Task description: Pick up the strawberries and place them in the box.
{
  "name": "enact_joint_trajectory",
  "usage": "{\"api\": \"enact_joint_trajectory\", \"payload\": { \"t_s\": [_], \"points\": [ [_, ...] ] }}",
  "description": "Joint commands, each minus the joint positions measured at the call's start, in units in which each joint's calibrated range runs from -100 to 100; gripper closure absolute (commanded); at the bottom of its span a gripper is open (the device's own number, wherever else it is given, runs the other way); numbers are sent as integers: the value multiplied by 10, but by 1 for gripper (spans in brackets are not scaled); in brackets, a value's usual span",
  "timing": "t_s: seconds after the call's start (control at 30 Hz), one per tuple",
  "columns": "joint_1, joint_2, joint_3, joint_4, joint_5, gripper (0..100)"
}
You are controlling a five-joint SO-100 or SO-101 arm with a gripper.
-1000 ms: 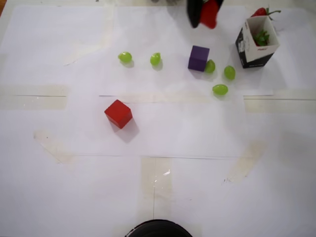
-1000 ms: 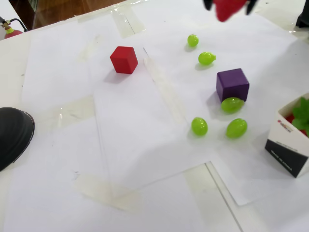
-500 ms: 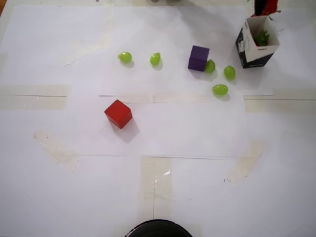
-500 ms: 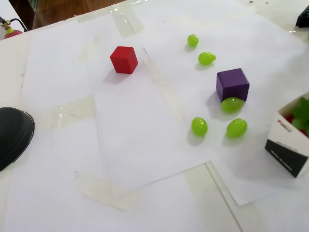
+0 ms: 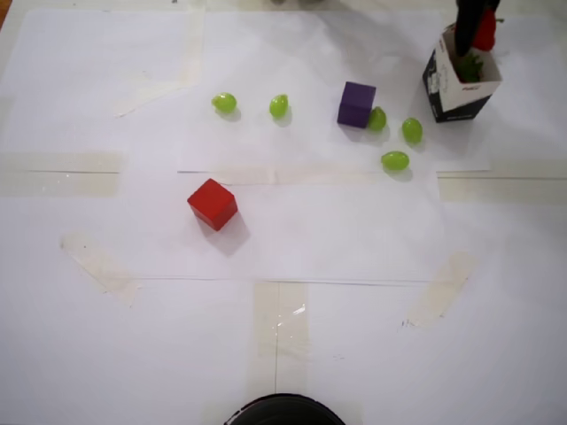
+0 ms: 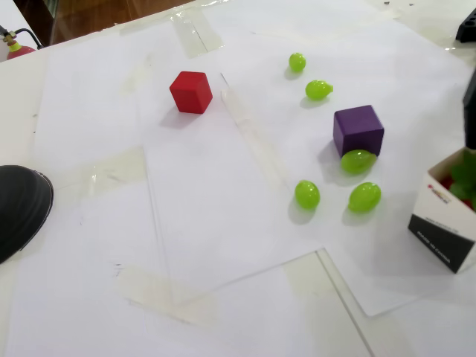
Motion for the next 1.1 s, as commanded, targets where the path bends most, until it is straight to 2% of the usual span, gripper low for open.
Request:
{"api": "enact_joint_trajectory", "payload": {
  "t_s": [0.0,0.23,0.53,0.7,1.07],
  "points": [
    [16,-6,8,-44,-10,86],
    [20,-9,22,-71,-28,86],
    [16,-20,22,-57,-33,74],
    [15,-30,21,-53,-29,71],
    [2,-59,-66,26,-35,69]
  ]
}}
